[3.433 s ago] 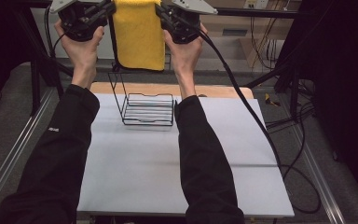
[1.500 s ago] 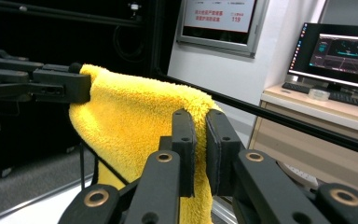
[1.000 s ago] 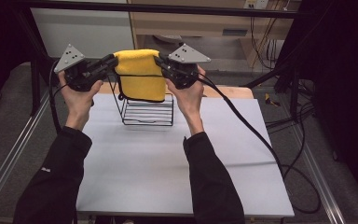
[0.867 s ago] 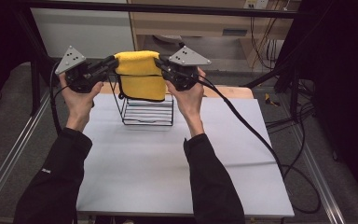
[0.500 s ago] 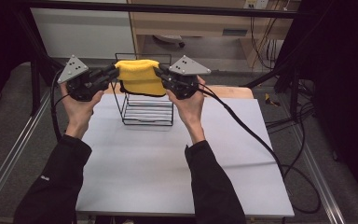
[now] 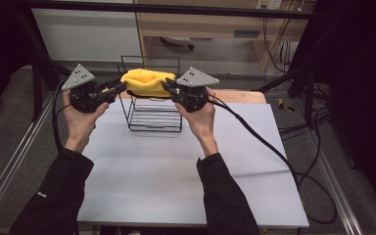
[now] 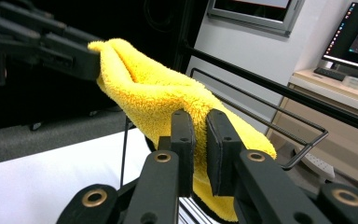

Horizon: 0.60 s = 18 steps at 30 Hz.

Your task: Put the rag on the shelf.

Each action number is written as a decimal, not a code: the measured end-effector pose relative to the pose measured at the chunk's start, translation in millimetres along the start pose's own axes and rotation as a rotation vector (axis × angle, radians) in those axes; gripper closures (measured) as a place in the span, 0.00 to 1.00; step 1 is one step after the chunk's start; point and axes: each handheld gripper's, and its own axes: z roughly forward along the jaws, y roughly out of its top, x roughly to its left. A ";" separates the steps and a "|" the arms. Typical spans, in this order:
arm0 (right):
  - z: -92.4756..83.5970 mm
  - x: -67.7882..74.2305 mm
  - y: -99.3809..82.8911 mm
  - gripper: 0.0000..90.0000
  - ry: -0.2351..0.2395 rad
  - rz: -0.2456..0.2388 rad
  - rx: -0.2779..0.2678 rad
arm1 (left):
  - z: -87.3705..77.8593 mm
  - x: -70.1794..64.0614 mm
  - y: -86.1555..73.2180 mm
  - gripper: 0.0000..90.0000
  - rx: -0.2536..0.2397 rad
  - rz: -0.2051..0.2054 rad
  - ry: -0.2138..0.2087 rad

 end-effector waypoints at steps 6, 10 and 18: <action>-0.7 2.4 -1.3 0.91 0.003 -0.016 0.014 | -5.9 2.1 15.9 0.62 -0.035 -0.033 -0.009; -0.3 4.4 -2.9 0.91 0.005 -0.029 0.027 | -1.3 -1.1 14.0 0.66 0.016 -0.030 -0.039; -0.3 6.9 -5.3 0.89 0.011 -0.044 0.052 | 9.2 -5.2 -5.9 0.88 0.117 -0.027 -0.061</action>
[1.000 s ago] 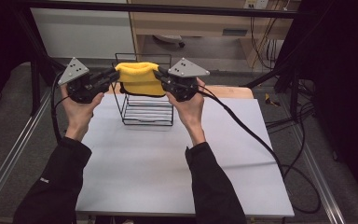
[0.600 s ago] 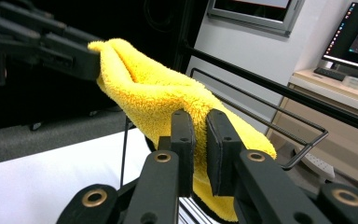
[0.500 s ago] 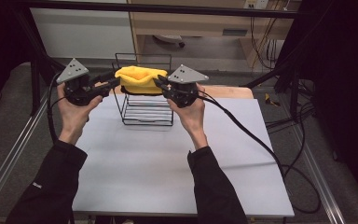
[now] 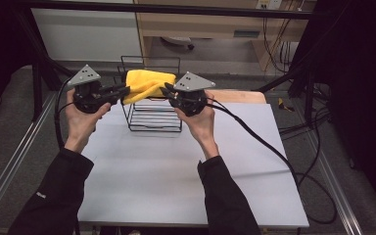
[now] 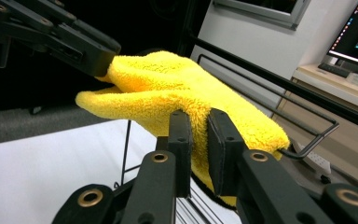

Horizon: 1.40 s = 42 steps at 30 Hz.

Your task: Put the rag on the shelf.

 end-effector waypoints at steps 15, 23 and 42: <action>-10.3 -3.6 -5.9 0.68 0.019 0.108 0.025 | 11.0 -2.5 -16.8 0.97 0.041 0.022 0.020; 8.3 -3.8 -21.9 0.66 -0.028 0.184 0.104 | 18.0 -4.3 -25.0 0.97 0.054 0.033 0.027; 7.9 -14.0 -38.6 0.94 -0.039 0.235 0.116 | 33.1 2.7 -37.8 0.86 0.078 -0.025 0.056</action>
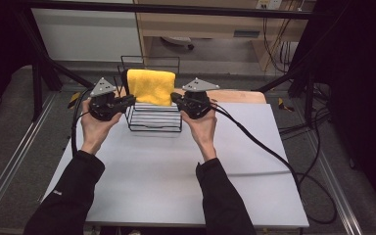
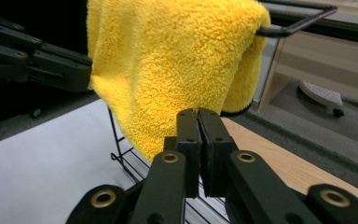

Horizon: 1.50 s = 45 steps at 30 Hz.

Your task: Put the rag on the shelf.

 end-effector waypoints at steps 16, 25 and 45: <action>-48.9 -12.0 -18.1 0.47 0.067 0.051 0.027 | -25.2 -6.1 -23.9 0.41 0.065 -0.031 -0.058; -83.2 -33.0 -54.6 0.23 0.040 0.096 0.072 | -28.1 -14.2 -62.2 0.26 0.123 -0.035 -0.089; -137.6 -56.4 -138.9 0.04 0.034 0.165 0.155 | -36.5 -25.2 -131.6 0.09 0.161 -0.066 -0.112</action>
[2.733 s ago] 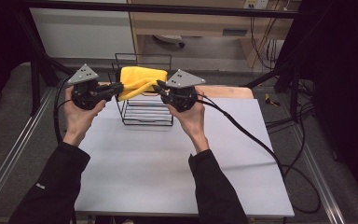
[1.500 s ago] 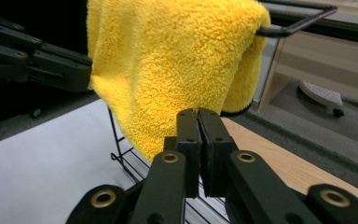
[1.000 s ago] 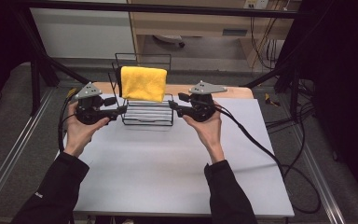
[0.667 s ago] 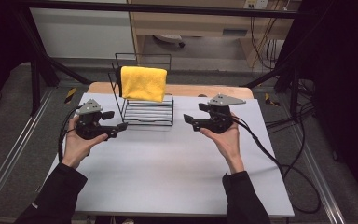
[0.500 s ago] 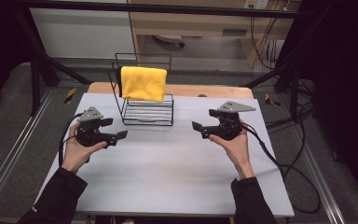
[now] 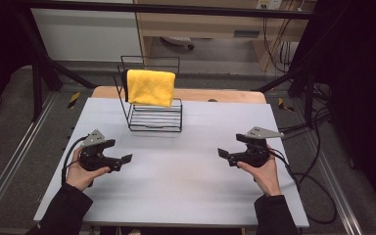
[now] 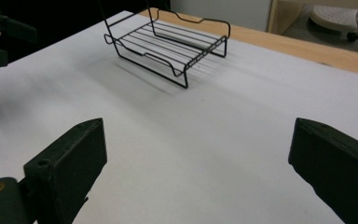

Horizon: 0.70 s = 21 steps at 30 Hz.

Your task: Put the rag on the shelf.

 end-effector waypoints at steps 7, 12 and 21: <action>-9.0 -7.8 -29.3 0.02 0.003 0.039 0.016 | -3.4 3.1 -20.5 0.09 -0.009 0.001 0.002; -15.0 -14.6 -46.6 0.02 0.003 0.055 0.027 | -6.1 7.1 -32.2 0.09 0.007 0.006 0.015; -23.4 -20.9 -71.0 0.00 0.003 0.075 0.050 | -8.6 8.9 -44.5 0.09 0.015 0.022 0.022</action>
